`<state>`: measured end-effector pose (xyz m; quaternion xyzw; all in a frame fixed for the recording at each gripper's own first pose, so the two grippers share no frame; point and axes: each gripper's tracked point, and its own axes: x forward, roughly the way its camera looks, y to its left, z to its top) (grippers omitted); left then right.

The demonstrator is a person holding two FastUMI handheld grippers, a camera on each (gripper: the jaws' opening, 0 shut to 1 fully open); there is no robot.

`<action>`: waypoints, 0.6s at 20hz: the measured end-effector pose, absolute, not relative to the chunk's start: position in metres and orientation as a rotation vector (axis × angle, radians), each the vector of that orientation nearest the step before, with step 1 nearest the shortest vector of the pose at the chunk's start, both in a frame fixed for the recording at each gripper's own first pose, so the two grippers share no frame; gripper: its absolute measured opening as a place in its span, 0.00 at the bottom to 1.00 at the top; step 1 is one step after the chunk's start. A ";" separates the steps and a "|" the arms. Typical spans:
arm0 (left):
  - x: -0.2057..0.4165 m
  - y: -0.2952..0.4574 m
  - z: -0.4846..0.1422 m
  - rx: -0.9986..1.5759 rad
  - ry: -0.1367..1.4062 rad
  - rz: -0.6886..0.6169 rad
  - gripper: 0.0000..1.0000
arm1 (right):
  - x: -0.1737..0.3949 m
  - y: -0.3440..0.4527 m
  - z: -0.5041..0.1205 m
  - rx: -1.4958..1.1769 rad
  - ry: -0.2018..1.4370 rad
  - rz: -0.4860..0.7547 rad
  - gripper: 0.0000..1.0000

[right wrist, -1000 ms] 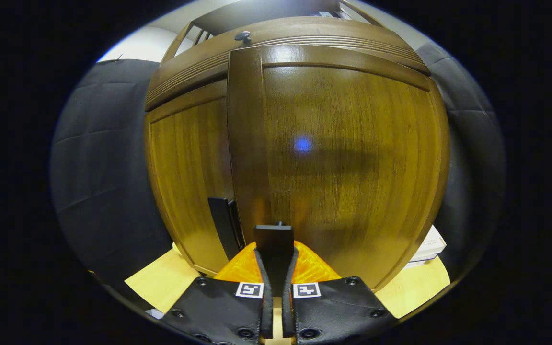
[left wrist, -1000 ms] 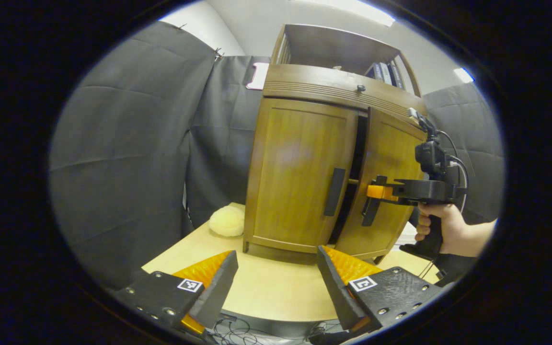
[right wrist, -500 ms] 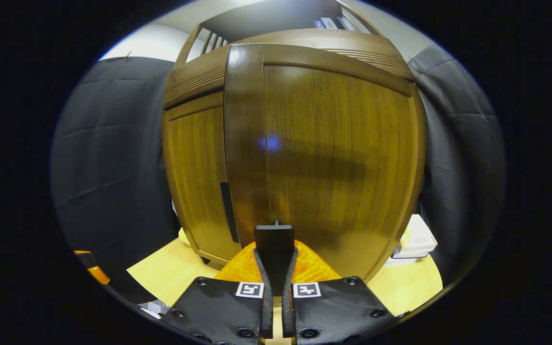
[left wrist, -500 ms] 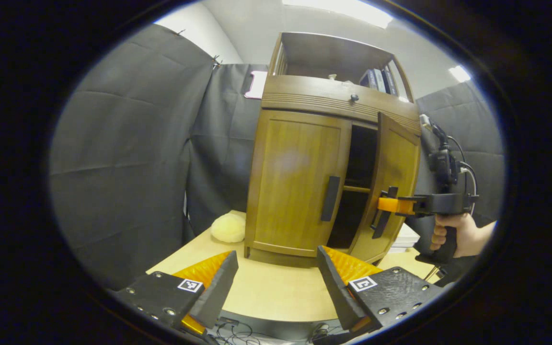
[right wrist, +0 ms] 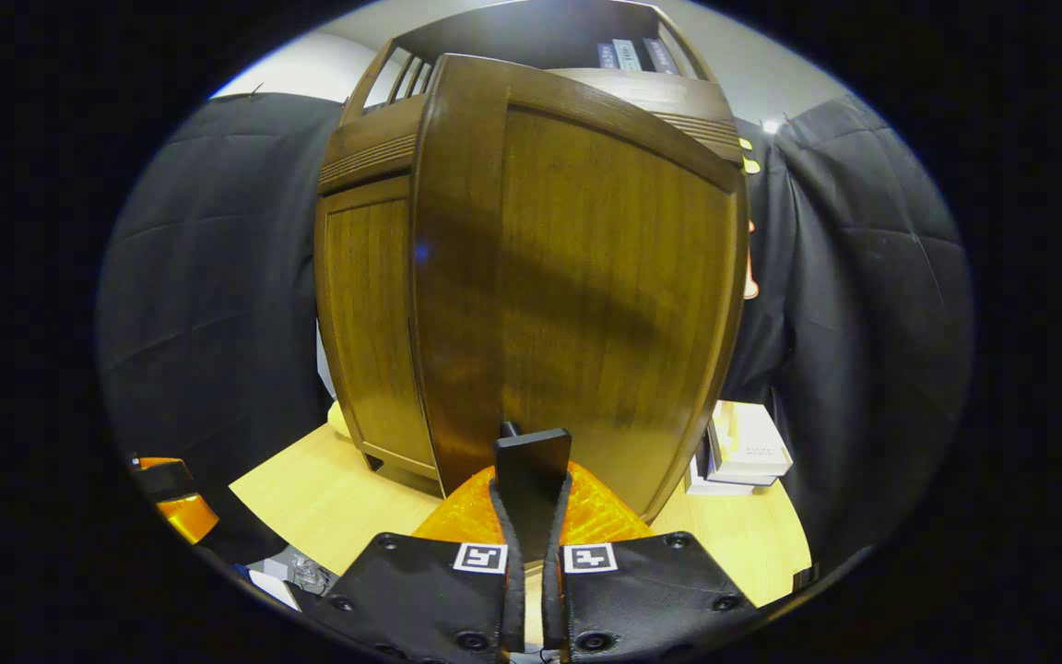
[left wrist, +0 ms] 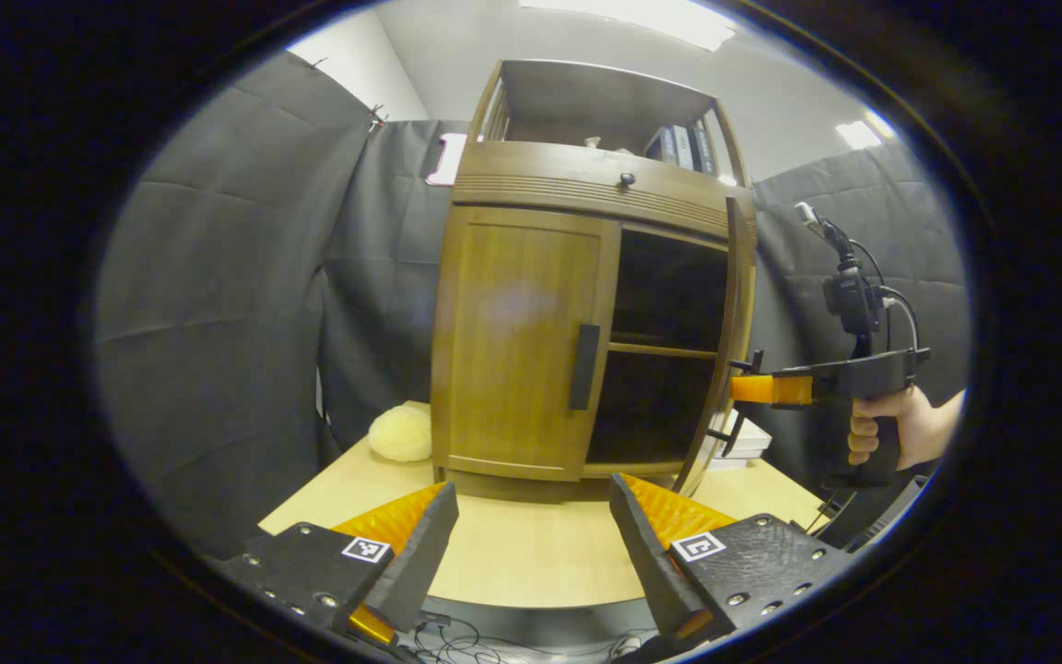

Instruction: Open the right door of the double-door shoe cabinet with the right hand, and open the left door with the left hand.

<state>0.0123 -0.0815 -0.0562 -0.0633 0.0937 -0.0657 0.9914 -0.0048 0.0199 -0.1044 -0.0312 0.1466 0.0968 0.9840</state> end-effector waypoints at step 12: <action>0.006 -0.154 0.007 -0.189 0.127 0.007 0.94 | -0.051 -0.076 -0.098 -0.039 0.278 0.296 0.08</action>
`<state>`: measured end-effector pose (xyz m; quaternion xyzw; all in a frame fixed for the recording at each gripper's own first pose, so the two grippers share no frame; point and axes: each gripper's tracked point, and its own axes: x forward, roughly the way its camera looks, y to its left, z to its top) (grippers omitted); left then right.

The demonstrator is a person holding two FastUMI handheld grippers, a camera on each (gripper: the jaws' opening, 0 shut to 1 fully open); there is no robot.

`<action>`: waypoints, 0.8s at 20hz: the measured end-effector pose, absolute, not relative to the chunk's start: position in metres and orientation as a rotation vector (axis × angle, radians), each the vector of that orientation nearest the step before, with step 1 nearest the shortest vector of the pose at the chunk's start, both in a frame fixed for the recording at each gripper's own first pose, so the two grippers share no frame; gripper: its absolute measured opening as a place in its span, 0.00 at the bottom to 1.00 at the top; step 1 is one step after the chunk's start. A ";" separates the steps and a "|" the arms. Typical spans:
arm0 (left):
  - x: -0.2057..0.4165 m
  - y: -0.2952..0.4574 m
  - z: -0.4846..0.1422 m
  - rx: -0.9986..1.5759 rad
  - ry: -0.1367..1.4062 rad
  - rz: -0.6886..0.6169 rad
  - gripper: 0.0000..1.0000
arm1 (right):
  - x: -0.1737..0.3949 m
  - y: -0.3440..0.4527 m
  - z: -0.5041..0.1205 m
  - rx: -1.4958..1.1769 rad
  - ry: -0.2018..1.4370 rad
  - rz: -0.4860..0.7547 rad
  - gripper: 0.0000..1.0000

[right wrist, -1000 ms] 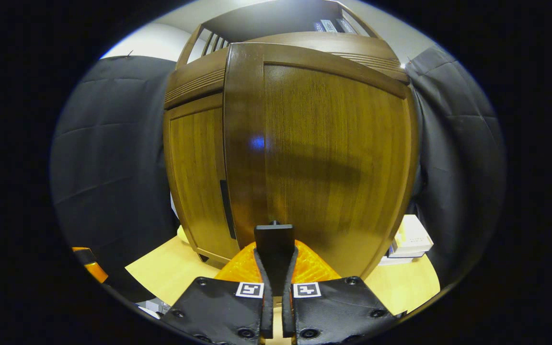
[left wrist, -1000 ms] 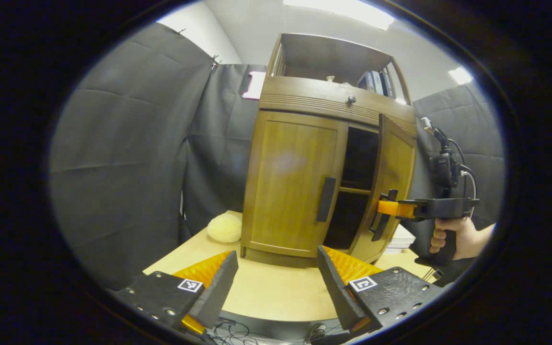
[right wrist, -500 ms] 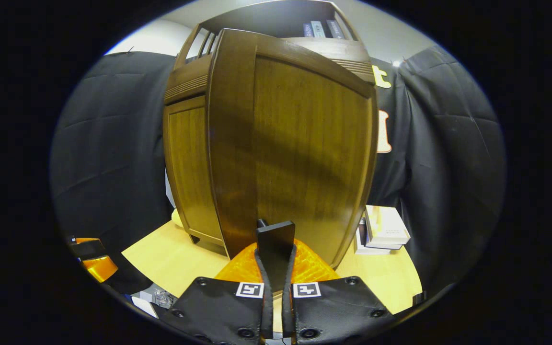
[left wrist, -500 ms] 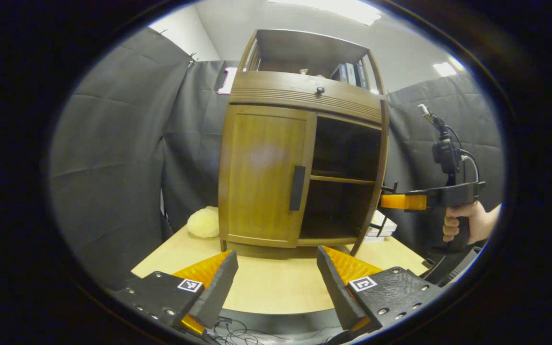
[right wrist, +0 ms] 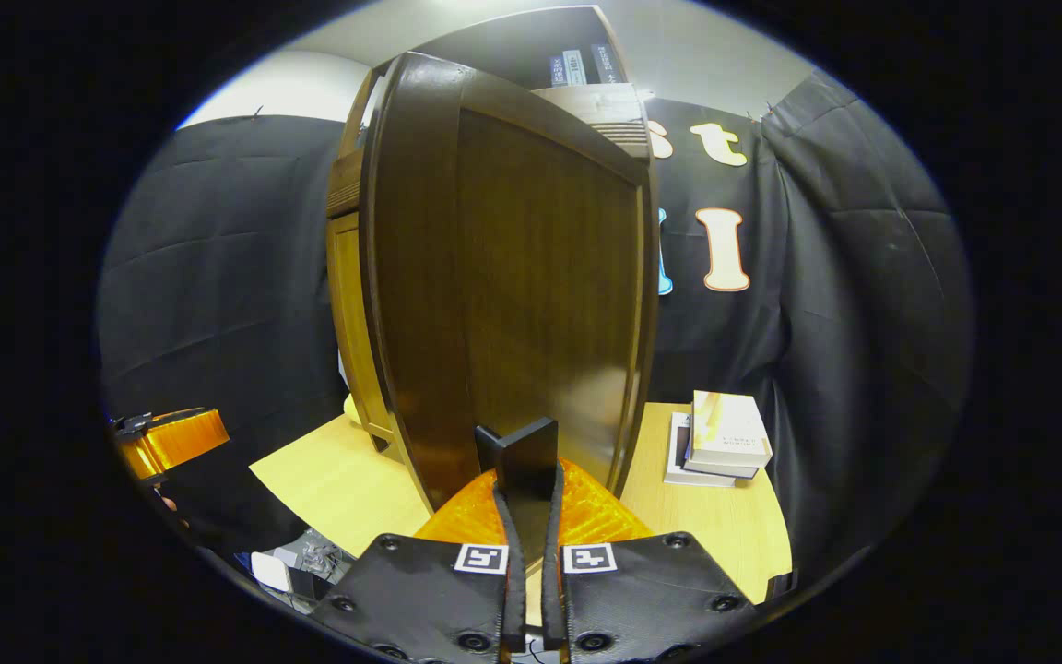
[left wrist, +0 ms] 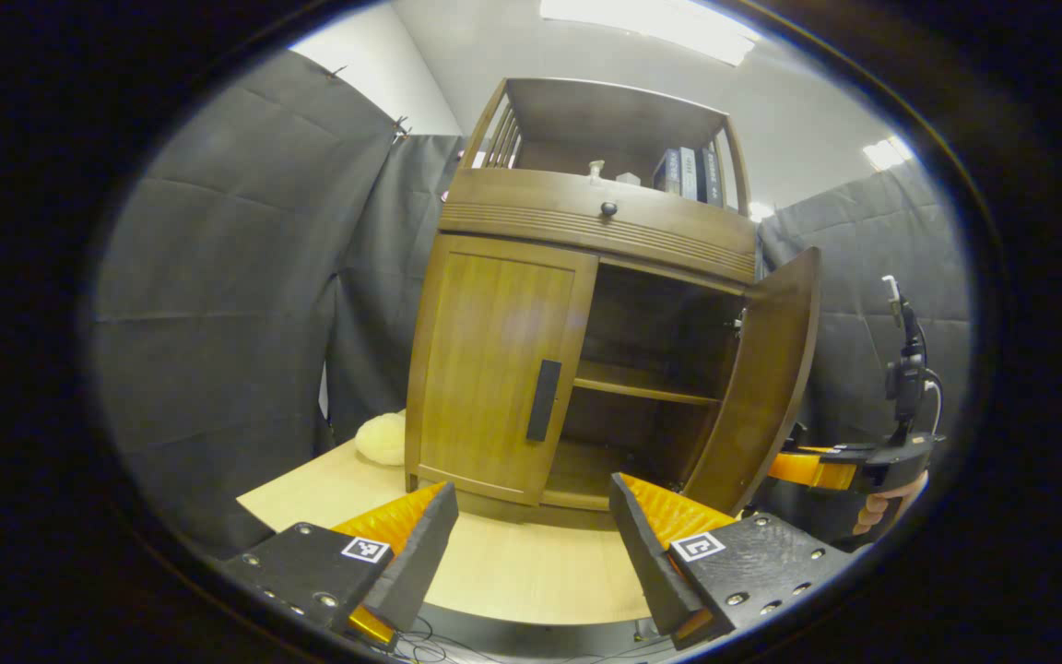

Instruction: Open the right door of the double-door shoe cabinet with the right hand, and open the left door with the left hand.

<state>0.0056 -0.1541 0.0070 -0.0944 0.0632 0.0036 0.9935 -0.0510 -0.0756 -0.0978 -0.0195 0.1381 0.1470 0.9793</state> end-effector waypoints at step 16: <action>-0.084 -0.230 0.013 -0.114 0.133 0.113 0.94 | -0.050 -0.162 -0.093 0.050 0.222 0.298 0.11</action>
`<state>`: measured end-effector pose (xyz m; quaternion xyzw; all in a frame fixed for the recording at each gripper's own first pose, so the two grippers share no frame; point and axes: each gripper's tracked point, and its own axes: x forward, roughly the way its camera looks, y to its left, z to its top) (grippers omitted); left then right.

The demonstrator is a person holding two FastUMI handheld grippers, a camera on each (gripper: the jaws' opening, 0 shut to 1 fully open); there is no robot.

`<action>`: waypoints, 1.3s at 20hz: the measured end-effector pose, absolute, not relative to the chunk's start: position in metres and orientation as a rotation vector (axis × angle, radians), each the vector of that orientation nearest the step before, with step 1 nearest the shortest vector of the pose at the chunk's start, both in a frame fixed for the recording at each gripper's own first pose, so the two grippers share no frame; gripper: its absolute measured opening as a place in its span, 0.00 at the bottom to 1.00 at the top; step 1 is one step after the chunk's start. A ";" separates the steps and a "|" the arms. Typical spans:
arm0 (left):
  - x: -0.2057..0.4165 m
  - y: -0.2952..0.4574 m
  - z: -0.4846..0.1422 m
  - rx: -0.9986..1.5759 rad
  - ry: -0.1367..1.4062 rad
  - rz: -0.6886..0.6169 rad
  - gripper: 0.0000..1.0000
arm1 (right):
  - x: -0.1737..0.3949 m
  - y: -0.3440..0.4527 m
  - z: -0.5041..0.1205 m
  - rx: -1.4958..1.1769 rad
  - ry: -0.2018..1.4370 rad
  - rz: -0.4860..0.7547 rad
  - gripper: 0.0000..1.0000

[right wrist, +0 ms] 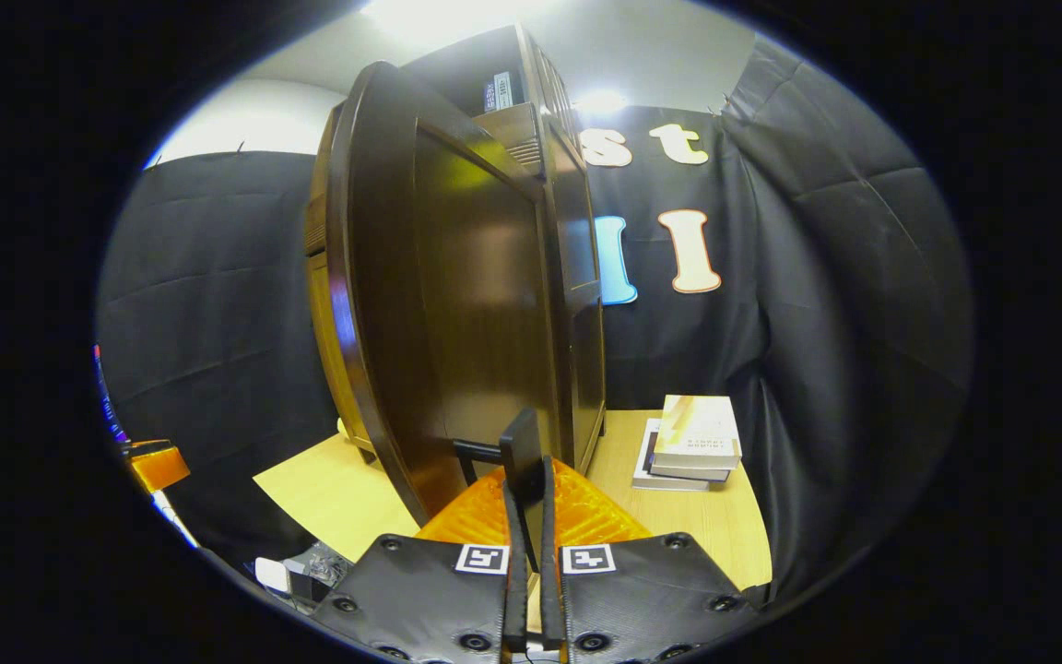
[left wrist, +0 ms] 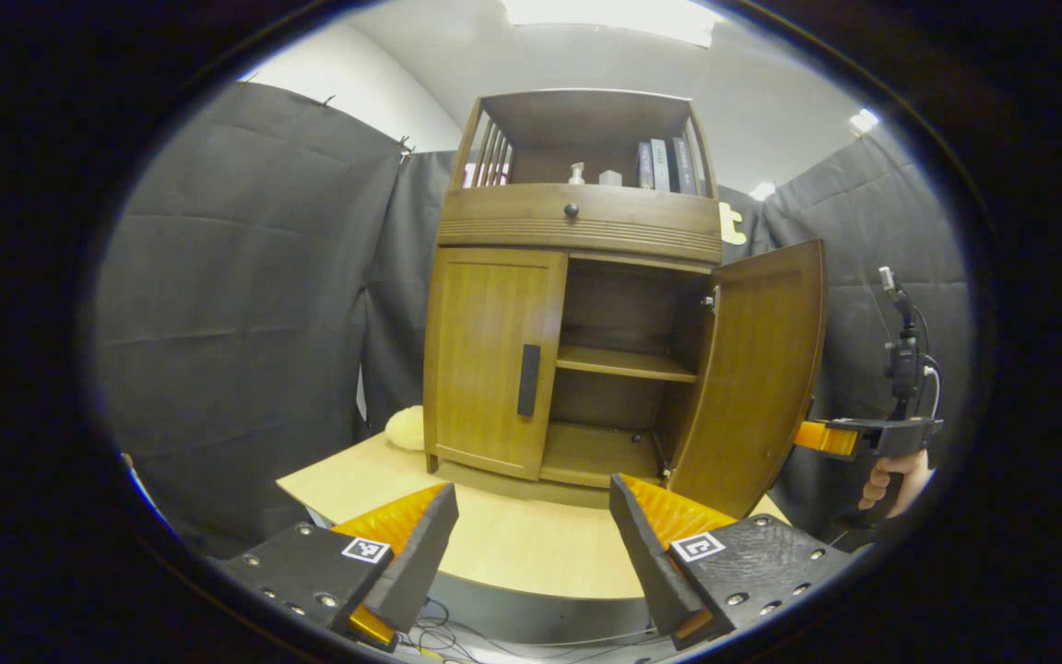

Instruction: Open the right door of the double-door shoe cabinet with the right hand, and open the left door with the left hand.

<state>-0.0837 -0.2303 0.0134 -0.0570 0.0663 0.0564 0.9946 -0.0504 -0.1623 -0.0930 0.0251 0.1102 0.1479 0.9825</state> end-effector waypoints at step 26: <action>0.046 -0.128 -0.014 -0.148 0.133 -0.206 0.95 | -0.150 -0.148 -0.069 -0.024 0.224 -0.125 0.02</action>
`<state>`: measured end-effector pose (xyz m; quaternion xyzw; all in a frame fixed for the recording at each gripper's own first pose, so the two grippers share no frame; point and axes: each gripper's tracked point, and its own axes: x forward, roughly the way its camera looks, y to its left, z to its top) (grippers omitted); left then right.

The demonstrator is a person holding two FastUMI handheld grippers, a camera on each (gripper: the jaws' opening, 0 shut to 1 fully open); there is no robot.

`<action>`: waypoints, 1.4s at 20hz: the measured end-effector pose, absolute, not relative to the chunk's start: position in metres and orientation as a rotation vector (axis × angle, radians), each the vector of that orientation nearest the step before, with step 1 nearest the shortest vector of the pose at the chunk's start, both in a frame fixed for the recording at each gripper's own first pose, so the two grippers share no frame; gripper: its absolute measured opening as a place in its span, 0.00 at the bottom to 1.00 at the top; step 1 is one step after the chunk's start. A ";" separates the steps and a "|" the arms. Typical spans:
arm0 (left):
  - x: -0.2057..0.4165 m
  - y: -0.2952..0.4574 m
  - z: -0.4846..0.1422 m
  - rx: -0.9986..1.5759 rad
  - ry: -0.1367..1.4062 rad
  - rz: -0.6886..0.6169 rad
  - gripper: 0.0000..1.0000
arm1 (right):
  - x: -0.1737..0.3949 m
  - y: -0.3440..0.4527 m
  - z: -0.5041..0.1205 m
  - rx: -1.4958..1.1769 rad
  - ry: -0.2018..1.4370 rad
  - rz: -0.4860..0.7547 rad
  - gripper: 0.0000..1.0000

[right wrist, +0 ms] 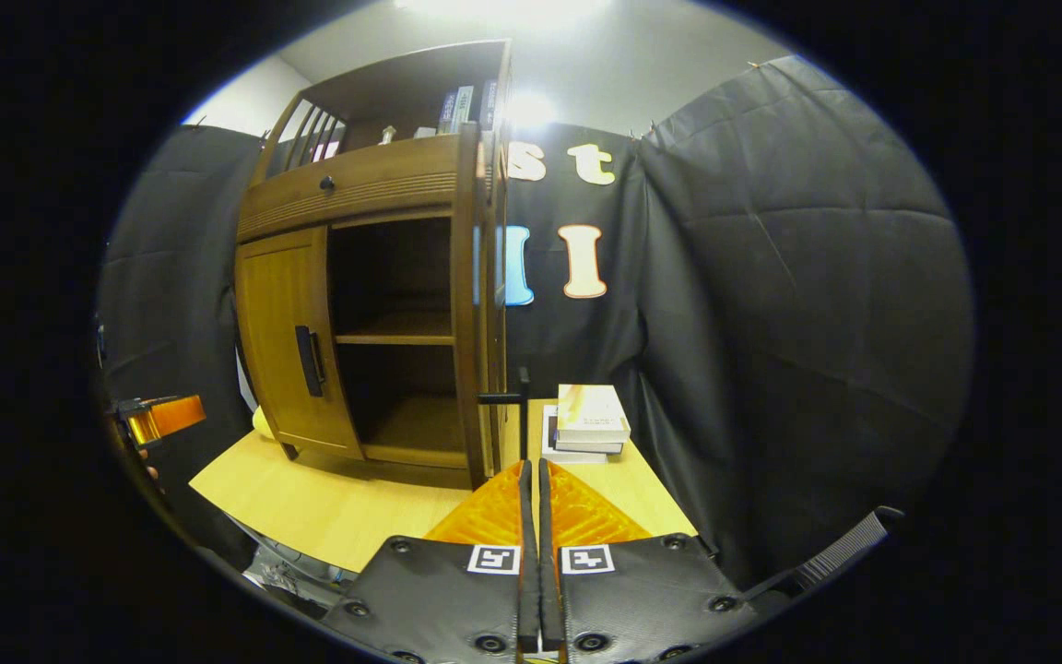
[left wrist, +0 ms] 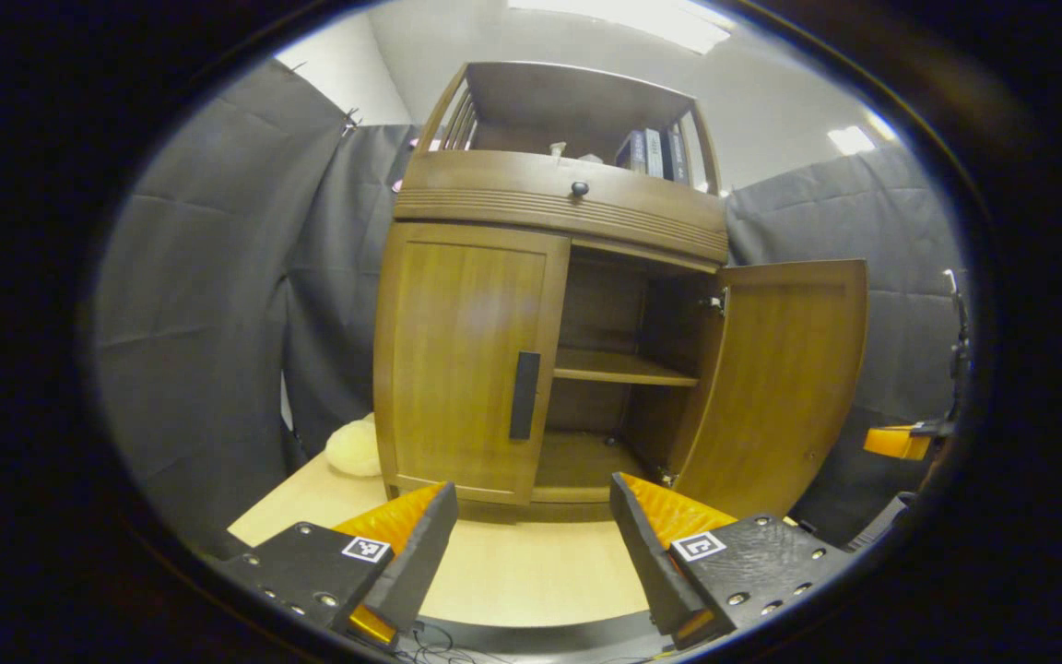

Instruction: Open the right door of the double-door shoe cabinet with the right hand, and open the left door with the left hand.

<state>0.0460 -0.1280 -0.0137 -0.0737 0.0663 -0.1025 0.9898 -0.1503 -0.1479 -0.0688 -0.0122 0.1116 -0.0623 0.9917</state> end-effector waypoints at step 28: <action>0.270 -0.120 -0.002 -0.120 0.134 -0.230 0.94 | 0.053 0.009 -0.073 0.045 0.190 0.058 0.98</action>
